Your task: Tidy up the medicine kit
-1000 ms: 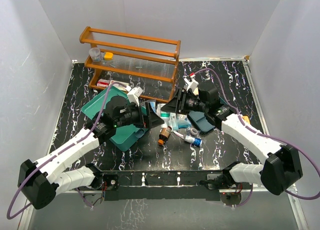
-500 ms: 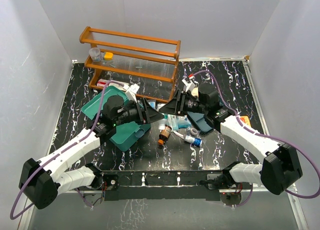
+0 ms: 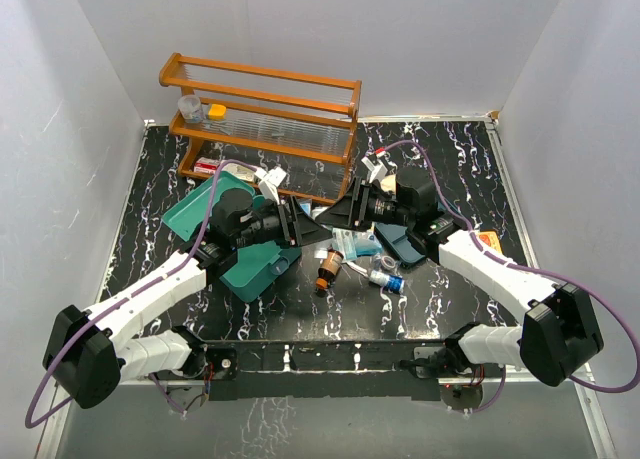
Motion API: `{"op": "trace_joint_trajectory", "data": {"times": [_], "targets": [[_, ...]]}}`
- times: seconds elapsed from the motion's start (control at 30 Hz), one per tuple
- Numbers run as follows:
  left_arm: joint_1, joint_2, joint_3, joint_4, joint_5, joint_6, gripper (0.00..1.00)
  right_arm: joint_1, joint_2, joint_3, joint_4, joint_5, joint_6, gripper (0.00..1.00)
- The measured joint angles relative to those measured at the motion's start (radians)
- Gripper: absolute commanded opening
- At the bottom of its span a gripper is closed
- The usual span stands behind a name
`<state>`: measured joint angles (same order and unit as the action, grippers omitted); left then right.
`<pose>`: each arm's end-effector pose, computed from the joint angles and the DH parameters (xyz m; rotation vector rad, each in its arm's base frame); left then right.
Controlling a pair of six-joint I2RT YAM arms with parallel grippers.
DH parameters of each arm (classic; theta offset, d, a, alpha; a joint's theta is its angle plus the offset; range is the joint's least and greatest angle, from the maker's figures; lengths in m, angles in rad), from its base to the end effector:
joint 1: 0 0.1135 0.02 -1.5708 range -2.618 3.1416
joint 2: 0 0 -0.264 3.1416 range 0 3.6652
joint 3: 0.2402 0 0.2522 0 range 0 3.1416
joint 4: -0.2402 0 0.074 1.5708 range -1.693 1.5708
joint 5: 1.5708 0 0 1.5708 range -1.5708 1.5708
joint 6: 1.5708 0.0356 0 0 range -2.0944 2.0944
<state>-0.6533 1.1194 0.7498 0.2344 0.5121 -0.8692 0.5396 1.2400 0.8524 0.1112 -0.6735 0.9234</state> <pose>0.1951 -0.1713 0.3044 0.2279 1.9427 -1.5099 0.2303 0.1638 0.2984 -0.1416 2.1187 1.5712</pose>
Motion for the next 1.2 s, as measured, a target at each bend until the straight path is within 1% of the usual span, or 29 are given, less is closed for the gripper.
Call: {"op": "trace_joint_trajectory", "data": {"times": [0.07,0.23,0.27,0.3,0.37,0.5,0.53,0.57,0.63,0.77,0.9,1.03,1.13,1.2], "targets": [[0.0,0.001,0.0,-0.003,-0.001,0.005,0.57,0.002,0.006,0.0,-0.001,-0.007,-0.001,0.39],[0.0,-0.01,-0.036,0.031,-0.013,-0.007,0.34,0.005,0.012,0.0,-0.012,-0.003,-0.01,0.39],[0.0,-0.016,-0.047,0.043,-0.018,-0.013,0.31,0.006,0.012,0.0,-0.017,-0.003,-0.014,0.4],[0.0,-0.021,-0.056,0.052,-0.021,-0.018,0.31,0.009,0.012,0.0,-0.021,-0.002,-0.017,0.41],[0.0,-0.028,-0.067,0.062,-0.027,-0.029,0.31,0.012,0.012,0.0,-0.025,0.0,-0.018,0.46],[-0.001,-0.031,-0.08,0.068,-0.04,-0.032,0.31,0.016,0.012,0.0,-0.046,0.024,-0.007,0.61],[0.0,-0.037,-0.082,0.037,-0.063,-0.029,0.31,0.015,0.012,0.0,-0.069,0.075,-0.003,0.68],[0.0,-0.037,-0.082,0.035,-0.064,-0.029,0.31,0.015,0.012,0.0,-0.071,0.078,-0.003,0.69],[0.0,-0.05,-0.082,-0.005,-0.101,-0.024,0.31,0.015,0.002,0.001,-0.111,0.154,0.002,0.7],[0.0,-0.119,-0.082,-0.134,-0.23,-0.028,0.32,0.015,-0.065,0.001,-0.2,0.337,0.016,0.69],[0.0,-0.208,-0.068,-0.275,-0.424,-0.051,0.33,0.013,-0.159,0.001,-0.23,0.47,0.032,0.68],[0.003,-0.24,-0.006,-0.4,-0.595,-0.08,0.34,0.013,-0.214,-0.001,-0.253,0.545,0.048,0.68],[0.003,-0.216,0.066,-0.5,-0.722,-0.119,0.34,0.013,-0.231,-0.021,-0.269,0.577,0.052,0.68],[0.004,-0.185,0.095,-0.547,-0.776,-0.139,0.35,0.013,-0.232,-0.038,-0.282,0.589,0.053,0.67]]}}
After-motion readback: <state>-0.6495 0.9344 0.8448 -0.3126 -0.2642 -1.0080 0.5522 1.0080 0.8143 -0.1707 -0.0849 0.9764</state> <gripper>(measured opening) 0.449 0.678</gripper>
